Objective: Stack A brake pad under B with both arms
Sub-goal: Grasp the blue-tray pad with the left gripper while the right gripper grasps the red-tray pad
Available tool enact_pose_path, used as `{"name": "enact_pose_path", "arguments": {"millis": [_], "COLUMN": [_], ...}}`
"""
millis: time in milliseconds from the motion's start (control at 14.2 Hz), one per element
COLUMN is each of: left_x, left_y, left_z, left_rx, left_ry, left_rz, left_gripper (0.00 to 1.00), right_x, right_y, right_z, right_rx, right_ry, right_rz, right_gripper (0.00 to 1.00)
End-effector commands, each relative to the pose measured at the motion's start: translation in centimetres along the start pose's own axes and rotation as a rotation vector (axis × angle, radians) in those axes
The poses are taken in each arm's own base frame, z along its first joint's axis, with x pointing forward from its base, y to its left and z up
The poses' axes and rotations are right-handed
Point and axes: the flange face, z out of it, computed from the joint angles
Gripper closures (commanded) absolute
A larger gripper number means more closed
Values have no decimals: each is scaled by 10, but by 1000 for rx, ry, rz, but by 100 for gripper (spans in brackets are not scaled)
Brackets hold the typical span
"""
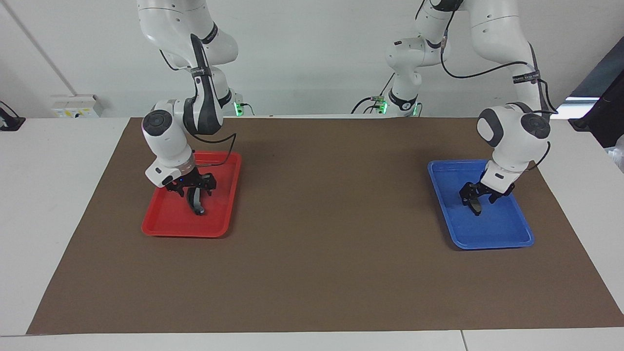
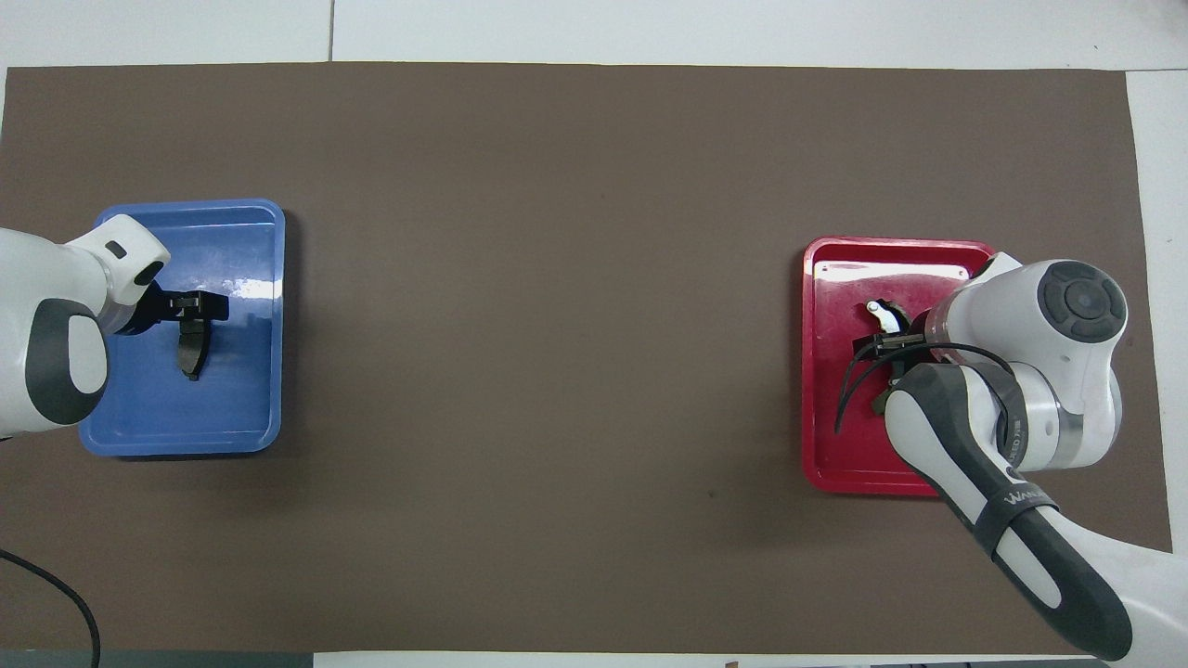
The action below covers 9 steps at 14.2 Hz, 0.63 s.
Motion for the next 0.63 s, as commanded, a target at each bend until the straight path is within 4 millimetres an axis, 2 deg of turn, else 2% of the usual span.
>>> {"name": "enact_pose_path", "arguments": {"millis": [0, 141, 352, 493, 563], "left_x": [-9, -12, -19, -20, -20], "left_y": [-4, -6, -22, -22, -18], "left_z": [14, 18, 22, 21, 21], "left_rx": [-5, -6, -7, -9, -10], "left_ry": [11, 2, -10, -19, -21], "left_rz": [15, 21, 49, 47, 50], "left_gripper": [14, 16, 16, 16, 16], "right_x": [-1, -2, -4, 3, 6], "right_y": [4, 13, 15, 16, 15], "right_z": [-3, -4, -3, -13, -21], "right_rx": [5, 6, 7, 7, 8], "right_ry": [3, -5, -22, -22, -23], "right_rz": [-1, 2, 5, 6, 5], "right_gripper": [26, 40, 63, 85, 92]}}
